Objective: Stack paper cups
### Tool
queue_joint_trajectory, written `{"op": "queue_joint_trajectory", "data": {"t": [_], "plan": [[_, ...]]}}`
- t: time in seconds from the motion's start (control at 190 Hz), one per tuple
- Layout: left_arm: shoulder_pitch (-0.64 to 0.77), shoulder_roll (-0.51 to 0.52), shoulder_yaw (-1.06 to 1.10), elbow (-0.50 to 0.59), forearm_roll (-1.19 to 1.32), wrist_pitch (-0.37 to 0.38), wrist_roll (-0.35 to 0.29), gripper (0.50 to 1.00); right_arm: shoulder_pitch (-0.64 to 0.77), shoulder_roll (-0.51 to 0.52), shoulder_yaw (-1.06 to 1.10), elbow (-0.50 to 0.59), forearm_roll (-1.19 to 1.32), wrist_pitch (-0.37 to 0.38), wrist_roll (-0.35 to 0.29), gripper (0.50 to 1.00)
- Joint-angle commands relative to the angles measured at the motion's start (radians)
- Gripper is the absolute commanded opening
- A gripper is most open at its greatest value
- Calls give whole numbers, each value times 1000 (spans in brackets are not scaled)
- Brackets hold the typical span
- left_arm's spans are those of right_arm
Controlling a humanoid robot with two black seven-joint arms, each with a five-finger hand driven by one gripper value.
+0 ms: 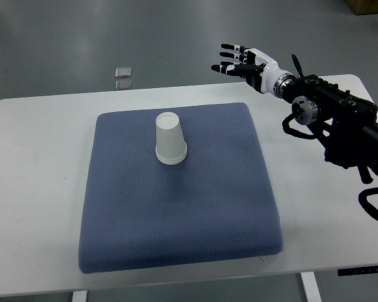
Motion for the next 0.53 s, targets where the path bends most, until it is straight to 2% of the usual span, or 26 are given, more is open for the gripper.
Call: {"op": "queue_joint_trajectory", "data": {"t": [0.0,0.268,0.526], "plan": [[0,0,0,0,0,0,0,1000,-36,4,33,-6,75,-1,52,913],[0,0,-1,-1,0,0,0,1000,-117,35,34,-37,259,5,172,913],[0,0,0,-1,0,0,0,1000,-142,41,34,-37,311,13,178,913]]}}
